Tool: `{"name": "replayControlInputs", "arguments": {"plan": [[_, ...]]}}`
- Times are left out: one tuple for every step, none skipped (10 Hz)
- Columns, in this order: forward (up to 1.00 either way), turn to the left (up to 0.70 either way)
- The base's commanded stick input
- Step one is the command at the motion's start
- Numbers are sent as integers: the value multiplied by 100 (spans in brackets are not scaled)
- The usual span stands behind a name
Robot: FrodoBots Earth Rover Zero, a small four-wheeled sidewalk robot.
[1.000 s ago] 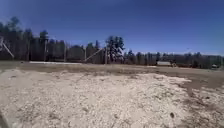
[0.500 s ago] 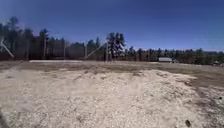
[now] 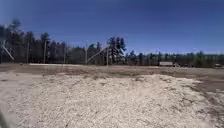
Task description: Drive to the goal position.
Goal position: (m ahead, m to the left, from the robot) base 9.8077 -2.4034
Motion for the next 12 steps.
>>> {"name": "replayControlInputs", "arguments": {"plan": [[70, -8], [70, -29], [70, -35], [70, -35], [70, -35], [70, -35], [70, -35], [70, -35], [70, -35], [70, -35], [70, -35], [70, -34]]}}
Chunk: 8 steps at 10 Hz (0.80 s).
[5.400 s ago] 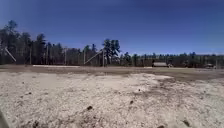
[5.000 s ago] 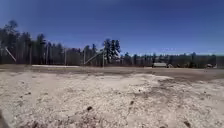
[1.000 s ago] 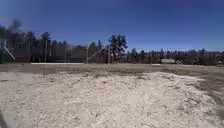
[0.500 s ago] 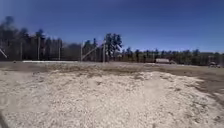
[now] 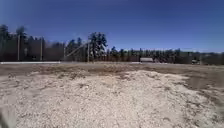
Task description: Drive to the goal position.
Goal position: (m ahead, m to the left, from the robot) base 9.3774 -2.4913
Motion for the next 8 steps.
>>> {"name": "replayControlInputs", "arguments": {"plan": [[70, 0], [70, 0], [70, 0], [70, 0], [70, 0], [70, 0], [70, 0], [70, 0]]}}
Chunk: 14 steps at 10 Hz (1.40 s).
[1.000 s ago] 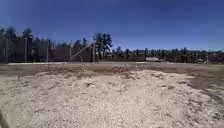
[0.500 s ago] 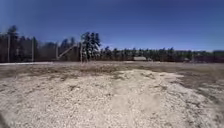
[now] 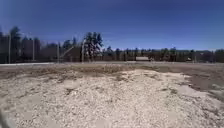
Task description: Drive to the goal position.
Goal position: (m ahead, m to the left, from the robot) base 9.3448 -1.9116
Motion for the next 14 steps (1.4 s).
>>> {"name": "replayControlInputs", "arguments": {"plan": [[70, 0], [70, 0], [70, 0], [70, 0], [70, 0], [70, 0], [70, 0], [70, 0], [70, 0], [70, 0], [70, 0], [70, 0], [70, 0], [70, 0]]}}
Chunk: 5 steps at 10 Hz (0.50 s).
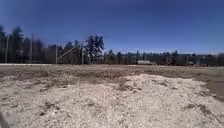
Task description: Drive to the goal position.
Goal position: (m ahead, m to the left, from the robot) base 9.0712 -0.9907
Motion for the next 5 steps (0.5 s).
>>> {"name": "replayControlInputs", "arguments": {"plan": [[70, 0], [70, 0], [70, 0], [70, 0], [70, 0]]}}
